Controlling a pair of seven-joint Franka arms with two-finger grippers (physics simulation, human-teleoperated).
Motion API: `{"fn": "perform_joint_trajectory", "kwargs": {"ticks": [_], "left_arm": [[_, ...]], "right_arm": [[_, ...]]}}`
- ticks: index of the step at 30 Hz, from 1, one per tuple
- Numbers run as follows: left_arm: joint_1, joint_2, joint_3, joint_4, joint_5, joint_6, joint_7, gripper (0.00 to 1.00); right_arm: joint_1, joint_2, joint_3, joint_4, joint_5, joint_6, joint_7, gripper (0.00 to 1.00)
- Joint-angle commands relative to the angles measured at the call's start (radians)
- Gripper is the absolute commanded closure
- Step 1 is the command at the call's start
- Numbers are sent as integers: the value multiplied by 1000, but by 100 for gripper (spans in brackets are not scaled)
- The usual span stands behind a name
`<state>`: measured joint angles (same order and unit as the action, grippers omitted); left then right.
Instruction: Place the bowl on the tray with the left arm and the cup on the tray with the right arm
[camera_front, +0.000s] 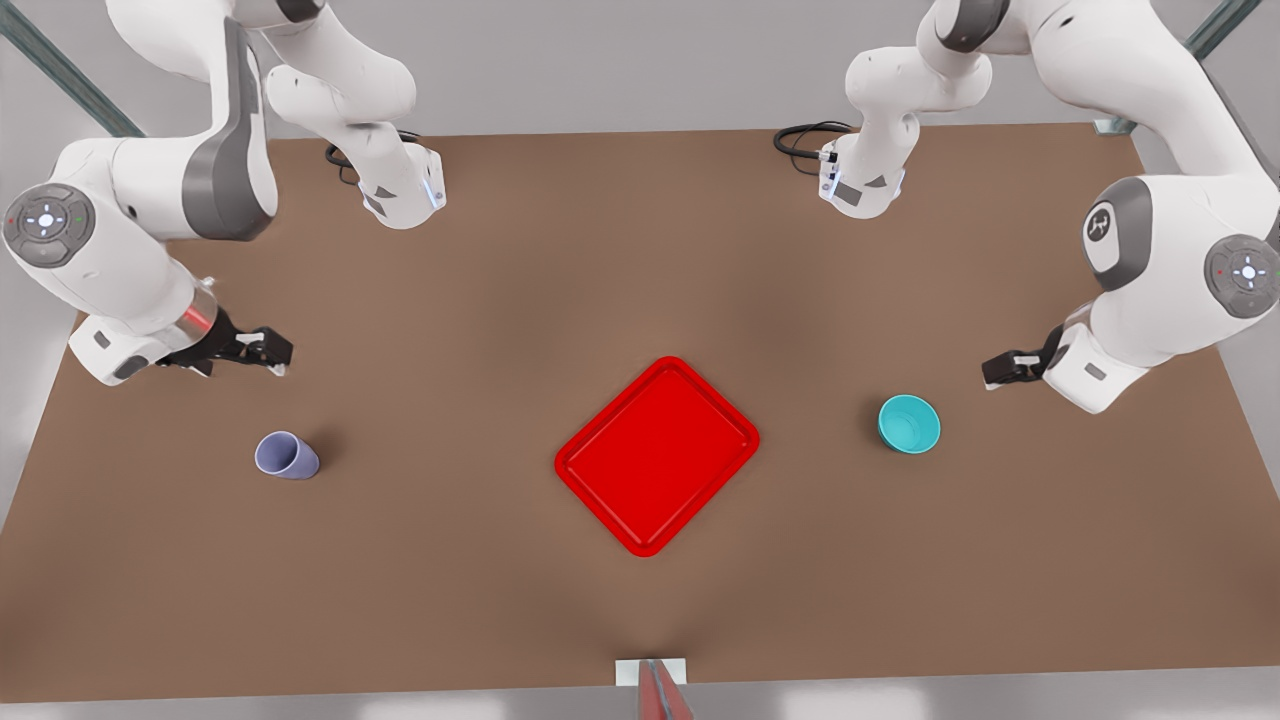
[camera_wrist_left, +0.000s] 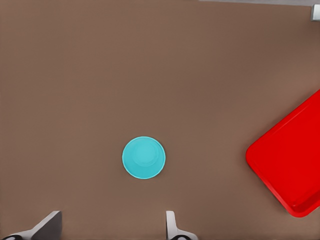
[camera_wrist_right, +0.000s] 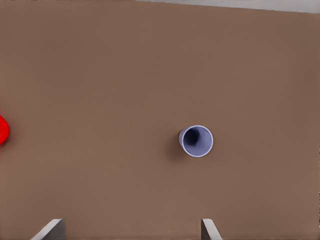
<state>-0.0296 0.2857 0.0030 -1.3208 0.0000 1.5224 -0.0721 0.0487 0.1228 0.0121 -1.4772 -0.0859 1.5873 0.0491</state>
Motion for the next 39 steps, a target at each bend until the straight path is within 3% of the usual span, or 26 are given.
{"fn": "perform_joint_trajectory", "kwargs": {"ticks": [1, 8, 15, 21, 28, 32, 35, 39], "left_arm": [[4, 0, 0, 0, 26, -1, 0, 0], [116, -19, 12, -14, 20, -22, 140, 0], [-118, 75, 12, -17, 23, 39, 37, 0], [-148, 210, 11, 49, 23, 127, -11, 0], [-118, 225, 8, -87, 52, 199, -5, 0], [-133, 102, 6, -267, 49, 219, -8, 0], [-142, 102, 5, -301, 54, 246, -9, 0], [-135, 118, 6, -403, 78, 430, -8, 0]], "right_arm": [[10, 1, 0, 0, 2, 0, 0, 0], [13, 3, 0, 0, 5, 0, 0, 0], [17, 9, 0, 0, 5, 0, 0, 0], [19, 11, 0, -1, 5, 0, 0, 0], [20, 14, 0, -2, 5, 0, 0, 0], [20, 14, 0, -3, 5, -1, 0, 0], [20, 14, 0, -3, 5, -1, 0, 0], [20, 14, 0, -3, 5, -1, 0, 0]]}}
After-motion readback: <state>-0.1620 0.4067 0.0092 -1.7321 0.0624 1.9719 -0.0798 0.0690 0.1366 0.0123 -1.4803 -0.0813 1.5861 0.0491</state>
